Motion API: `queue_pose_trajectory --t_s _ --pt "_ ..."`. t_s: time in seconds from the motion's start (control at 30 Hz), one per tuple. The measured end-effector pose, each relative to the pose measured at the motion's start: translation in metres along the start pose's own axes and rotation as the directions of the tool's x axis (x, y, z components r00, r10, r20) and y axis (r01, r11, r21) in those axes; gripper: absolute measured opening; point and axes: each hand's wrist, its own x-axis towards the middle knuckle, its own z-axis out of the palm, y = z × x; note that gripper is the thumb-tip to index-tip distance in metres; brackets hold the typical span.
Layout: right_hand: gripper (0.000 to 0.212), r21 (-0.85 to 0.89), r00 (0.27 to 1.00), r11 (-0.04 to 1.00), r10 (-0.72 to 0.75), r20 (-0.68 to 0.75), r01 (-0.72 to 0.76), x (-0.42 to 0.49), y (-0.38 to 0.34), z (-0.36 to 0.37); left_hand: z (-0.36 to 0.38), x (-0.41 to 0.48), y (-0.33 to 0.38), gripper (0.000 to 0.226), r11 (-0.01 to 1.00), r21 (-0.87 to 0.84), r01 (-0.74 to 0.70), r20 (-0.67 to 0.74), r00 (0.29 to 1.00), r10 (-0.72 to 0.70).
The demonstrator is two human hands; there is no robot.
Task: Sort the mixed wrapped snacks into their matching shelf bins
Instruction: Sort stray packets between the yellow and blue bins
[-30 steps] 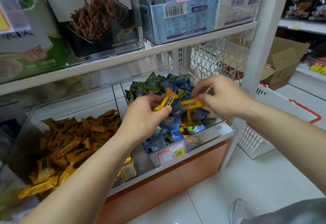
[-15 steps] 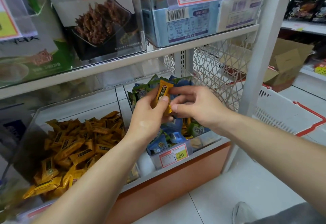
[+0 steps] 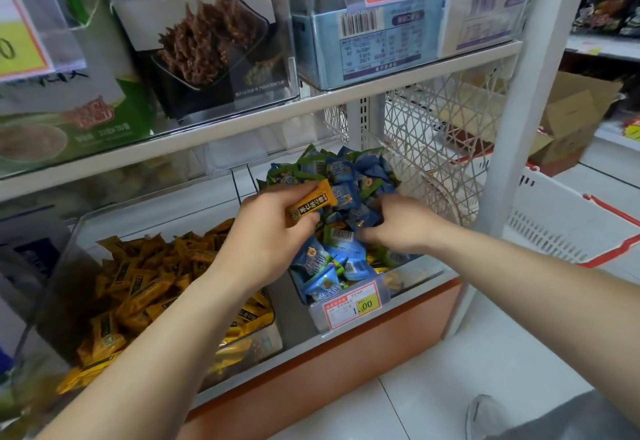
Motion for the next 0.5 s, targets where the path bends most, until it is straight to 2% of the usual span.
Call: queue_pose_trajectory --t_s 0.07,0.13,0.2,0.33,0.5 --pt "0.029 0.094 0.997 0.994 0.06 -0.043 -0.056 0.003 -0.002 0.006 -0.002 -0.001 -0.002 0.048 1.0 0.015 -0.01 0.004 1.0 0.01" --pt "0.053 0.165 0.99 0.978 0.138 -0.033 -0.13 0.005 -0.007 0.009 -0.003 -0.003 -0.004 0.048 1.0 0.023 -0.009 0.002 1.0 0.009" --pt "0.068 0.216 0.978 0.957 0.204 -0.029 -0.194 0.006 -0.011 0.01 -0.005 -0.004 -0.006 0.048 1.0 0.021 -0.003 -0.004 1.0 0.003" --pt "0.071 0.288 0.964 0.923 0.265 0.007 -0.256 0.007 -0.013 0.011 -0.006 -0.006 -0.008 0.048 1.0 0.009 0.0 -0.019 1.0 0.0" --pt "0.077 0.45 0.969 0.864 0.247 0.016 -0.228 0.007 -0.015 0.017 -0.007 -0.008 -0.009 0.047 1.0 0.007 -0.017 -0.026 1.0 0.017"
